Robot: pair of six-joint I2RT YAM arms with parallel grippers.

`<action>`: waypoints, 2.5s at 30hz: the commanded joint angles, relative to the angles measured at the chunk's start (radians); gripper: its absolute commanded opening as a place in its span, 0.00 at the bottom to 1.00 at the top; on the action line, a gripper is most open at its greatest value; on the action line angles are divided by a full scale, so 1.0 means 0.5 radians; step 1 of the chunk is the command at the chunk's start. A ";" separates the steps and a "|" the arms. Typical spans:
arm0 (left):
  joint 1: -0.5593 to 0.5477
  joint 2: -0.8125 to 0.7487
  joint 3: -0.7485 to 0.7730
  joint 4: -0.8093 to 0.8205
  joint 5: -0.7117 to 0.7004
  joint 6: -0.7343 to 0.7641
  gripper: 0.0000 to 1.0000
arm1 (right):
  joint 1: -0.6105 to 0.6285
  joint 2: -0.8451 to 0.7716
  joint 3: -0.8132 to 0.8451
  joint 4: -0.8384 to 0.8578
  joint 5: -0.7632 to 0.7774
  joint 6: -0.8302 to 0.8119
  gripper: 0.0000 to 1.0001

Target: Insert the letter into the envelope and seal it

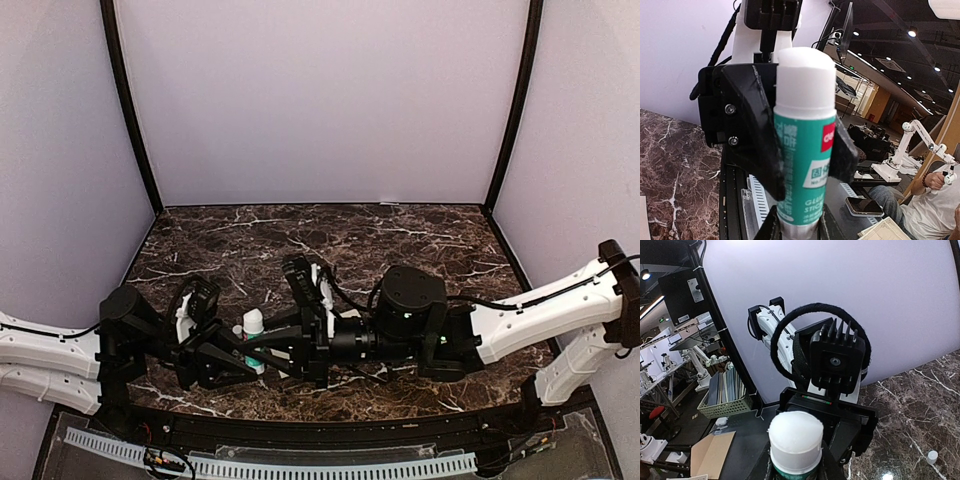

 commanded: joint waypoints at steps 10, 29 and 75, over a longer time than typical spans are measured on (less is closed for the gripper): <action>-0.031 -0.244 0.025 -0.414 -0.890 0.182 0.03 | 0.002 -0.147 -0.020 -0.280 0.648 0.049 0.60; -0.033 -0.196 0.026 -0.461 -1.138 0.223 0.01 | 0.049 0.126 0.215 -0.348 0.965 0.118 0.15; -0.034 -0.262 0.077 -0.613 -0.830 0.286 0.65 | -0.152 -0.255 -0.086 -0.492 0.163 0.084 0.00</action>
